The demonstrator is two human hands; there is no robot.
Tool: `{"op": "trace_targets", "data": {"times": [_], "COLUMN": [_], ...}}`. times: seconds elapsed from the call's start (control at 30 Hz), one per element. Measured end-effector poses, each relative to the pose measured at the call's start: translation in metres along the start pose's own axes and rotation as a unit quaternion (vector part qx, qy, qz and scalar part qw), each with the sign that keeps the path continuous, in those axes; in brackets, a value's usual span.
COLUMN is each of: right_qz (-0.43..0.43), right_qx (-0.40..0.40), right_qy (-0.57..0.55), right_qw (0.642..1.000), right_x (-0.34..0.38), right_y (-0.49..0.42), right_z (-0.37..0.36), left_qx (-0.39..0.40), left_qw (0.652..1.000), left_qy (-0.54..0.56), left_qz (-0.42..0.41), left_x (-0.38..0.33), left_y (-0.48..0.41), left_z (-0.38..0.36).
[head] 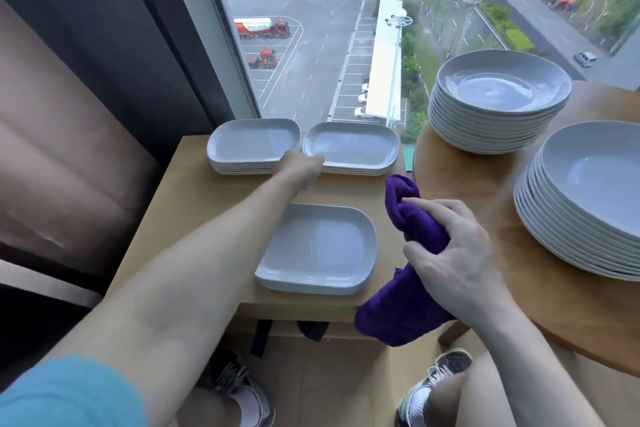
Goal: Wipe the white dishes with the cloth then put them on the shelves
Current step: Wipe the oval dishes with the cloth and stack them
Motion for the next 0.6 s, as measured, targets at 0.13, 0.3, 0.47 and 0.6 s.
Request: {"op": "trace_targets", "data": {"times": [0.13,0.3,0.47,0.6], "right_qz": [-0.001,-0.014,-0.034,-0.048], "right_qx": [-0.009,-0.008,-0.004,-0.004], "right_qy": [-0.005,-0.029,-0.053,-0.056], "right_qw": [1.0,0.999,0.998,0.997], "right_x": [-0.007,-0.016,-0.022,-0.025], "right_y": [-0.003,0.007,0.018,0.029], "right_z": [0.009,0.01,0.009,0.011], "left_qx": [0.003,-0.024,-0.011,0.014], "left_qw": [0.999,0.995,0.986,0.961], "left_qy": [0.026,0.077,0.151,0.264], "left_qz": [0.033,0.058,0.073,0.082], "left_x": [-0.005,-0.002,0.005,0.003], "left_y": [-0.02,-0.031,-0.028,-0.018], "left_z": [-0.015,-0.023,-0.028,-0.028]}}
Point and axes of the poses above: each hand's wrist, its own y-axis away from the middle knuckle, its own z-axis out of the back of the hand, x = y × z, the point moved 6 cm from there along -y, towards the middle knuckle, and after that the axes turned 12 degrees about z, right-handed, at the moved point
